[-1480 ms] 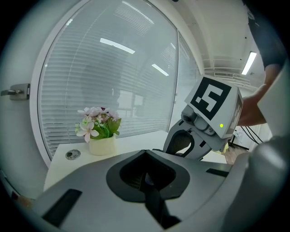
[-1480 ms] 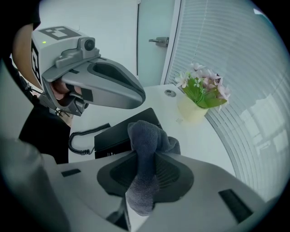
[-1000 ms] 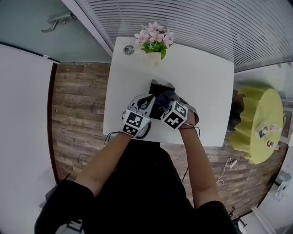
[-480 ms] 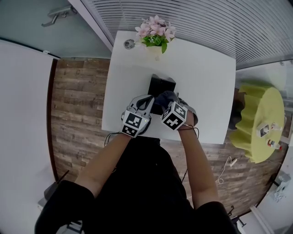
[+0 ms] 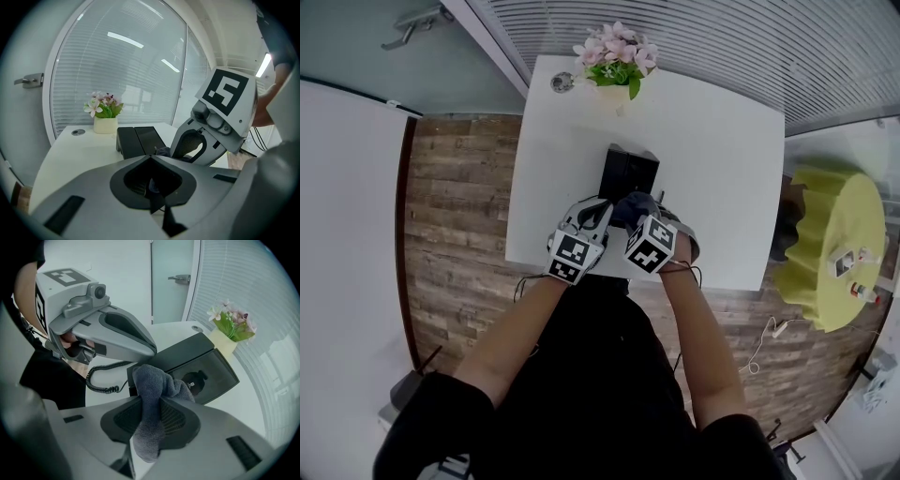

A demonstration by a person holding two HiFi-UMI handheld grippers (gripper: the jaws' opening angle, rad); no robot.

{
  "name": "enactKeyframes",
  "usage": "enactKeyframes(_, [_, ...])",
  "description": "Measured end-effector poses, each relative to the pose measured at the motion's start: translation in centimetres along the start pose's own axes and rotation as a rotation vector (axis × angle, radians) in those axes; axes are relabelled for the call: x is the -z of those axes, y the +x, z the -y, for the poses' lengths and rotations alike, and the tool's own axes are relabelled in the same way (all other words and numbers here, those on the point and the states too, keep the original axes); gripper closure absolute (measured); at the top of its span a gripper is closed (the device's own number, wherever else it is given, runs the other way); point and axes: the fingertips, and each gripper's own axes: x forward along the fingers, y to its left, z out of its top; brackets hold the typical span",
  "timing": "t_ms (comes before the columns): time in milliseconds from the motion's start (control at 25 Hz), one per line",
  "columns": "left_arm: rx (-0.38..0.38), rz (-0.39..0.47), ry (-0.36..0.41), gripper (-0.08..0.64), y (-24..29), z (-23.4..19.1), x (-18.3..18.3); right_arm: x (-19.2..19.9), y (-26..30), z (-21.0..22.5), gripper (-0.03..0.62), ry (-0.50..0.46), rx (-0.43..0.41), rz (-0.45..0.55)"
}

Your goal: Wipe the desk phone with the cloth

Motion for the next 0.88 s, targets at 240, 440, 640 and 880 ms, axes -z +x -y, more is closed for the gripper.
enactKeyframes(240, [0.0, -0.019, -0.002, 0.551, -0.3, 0.7, 1.3, 0.6, 0.7, -2.0, 0.485, -0.025, -0.027, -0.018])
enactKeyframes(440, [-0.014, -0.014, -0.017, 0.551, -0.6, 0.8, 1.6, 1.1, 1.2, -3.6, 0.485, -0.042, -0.053, -0.036])
enactKeyframes(640, [-0.027, 0.017, -0.054, 0.551, -1.5, 0.9, 1.0, 1.6, 1.3, -4.6, 0.485, -0.048, -0.069, -0.034])
enactKeyframes(880, [-0.052, 0.078, -0.067, 0.551, -3.8, 0.4, -2.2, 1.2, -1.1, -4.4, 0.485, -0.002, -0.054, 0.04])
